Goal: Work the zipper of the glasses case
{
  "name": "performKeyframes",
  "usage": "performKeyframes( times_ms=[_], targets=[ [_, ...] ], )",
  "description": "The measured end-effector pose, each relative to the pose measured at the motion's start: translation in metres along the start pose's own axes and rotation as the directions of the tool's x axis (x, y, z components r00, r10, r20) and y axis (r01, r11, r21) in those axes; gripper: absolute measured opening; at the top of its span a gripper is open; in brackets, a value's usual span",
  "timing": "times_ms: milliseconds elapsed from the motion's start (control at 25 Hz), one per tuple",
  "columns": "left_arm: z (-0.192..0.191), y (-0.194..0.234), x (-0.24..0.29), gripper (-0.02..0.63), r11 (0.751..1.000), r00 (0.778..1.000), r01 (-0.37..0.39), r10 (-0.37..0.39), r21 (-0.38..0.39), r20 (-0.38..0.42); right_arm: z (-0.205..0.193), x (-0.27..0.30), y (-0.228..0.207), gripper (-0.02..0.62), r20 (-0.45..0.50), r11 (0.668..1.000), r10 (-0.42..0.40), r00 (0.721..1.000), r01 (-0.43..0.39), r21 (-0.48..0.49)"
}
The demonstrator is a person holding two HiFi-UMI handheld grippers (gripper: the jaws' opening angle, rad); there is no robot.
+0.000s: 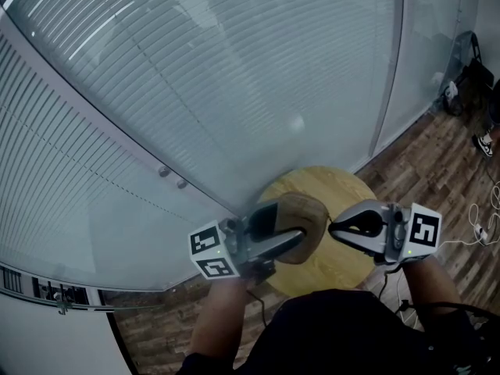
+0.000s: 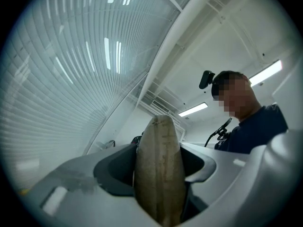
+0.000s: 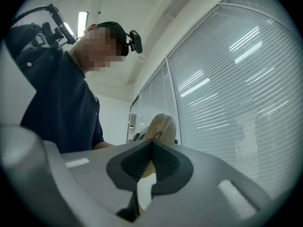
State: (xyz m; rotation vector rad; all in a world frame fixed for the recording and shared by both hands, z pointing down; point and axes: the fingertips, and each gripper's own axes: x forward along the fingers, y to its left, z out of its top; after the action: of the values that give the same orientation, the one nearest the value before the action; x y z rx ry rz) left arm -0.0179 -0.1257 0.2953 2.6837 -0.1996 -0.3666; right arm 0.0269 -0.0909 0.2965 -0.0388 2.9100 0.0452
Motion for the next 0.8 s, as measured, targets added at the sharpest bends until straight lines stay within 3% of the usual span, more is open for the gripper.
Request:
performKeyframes(
  times_ms=[80, 160, 240, 320, 400, 520, 560, 600, 800],
  targets=[
    [0.010, -0.006, -0.001, 0.284, 1.000, 0.999, 0.004, -0.005, 0.015, 0.031, 0.004, 0.003, 0.006, 0.006, -0.012, 0.999, 0.021, 1.000, -0.022, -0.050],
    [0.042, -0.005, -0.014, 0.282, 1.000, 0.986, 0.020, -0.016, -0.024, 0.167, 0.000, 0.014, 0.019, 0.006, -0.075, 0.989, 0.059, 0.995, -0.069, -0.132],
    [0.081, 0.000, -0.033, 0.281, 0.999, 0.956, 0.009, 0.001, -0.034, 0.292, -0.018, 0.023, 0.034, 0.006, -0.150, 0.981, 0.079, 0.986, -0.103, -0.162],
    [0.088, 0.001, -0.036, 0.282, 0.997, 0.971, -0.070, 0.057, 0.046, 0.234, -0.034, 0.016, 0.041, 0.006, -0.171, 0.991, 0.057, 0.984, -0.077, -0.113],
    [0.069, -0.002, -0.023, 0.284, 0.984, 0.988, -0.124, 0.111, 0.126, 0.104, -0.029, -0.002, 0.026, 0.008, -0.109, 0.998, -0.041, 0.993, 0.036, -0.053],
    [0.047, -0.002, -0.010, 0.285, 0.989, 0.996, -0.091, 0.088, 0.113, 0.025, 0.004, -0.009, -0.014, 0.035, 0.045, 0.986, -0.163, 0.986, 0.161, 0.048],
    [0.043, 0.000, -0.009, 0.285, 0.992, 0.997, -0.075, 0.074, 0.097, 0.017, 0.011, -0.004, -0.022, 0.111, 0.068, 0.983, -0.168, 0.983, 0.163, 0.080],
    [0.039, 0.001, -0.009, 0.285, 0.994, 0.998, -0.062, 0.062, 0.085, 0.007, 0.015, 0.001, -0.025, 0.141, 0.077, 0.983, -0.162, 0.984, 0.154, 0.104],
    [0.016, -0.014, 0.005, 0.287, 0.997, 0.999, 0.015, -0.011, 0.076, -0.053, 0.011, 0.006, -0.011, 0.137, 0.086, 0.985, -0.083, 0.993, 0.068, 0.161]
  ],
)
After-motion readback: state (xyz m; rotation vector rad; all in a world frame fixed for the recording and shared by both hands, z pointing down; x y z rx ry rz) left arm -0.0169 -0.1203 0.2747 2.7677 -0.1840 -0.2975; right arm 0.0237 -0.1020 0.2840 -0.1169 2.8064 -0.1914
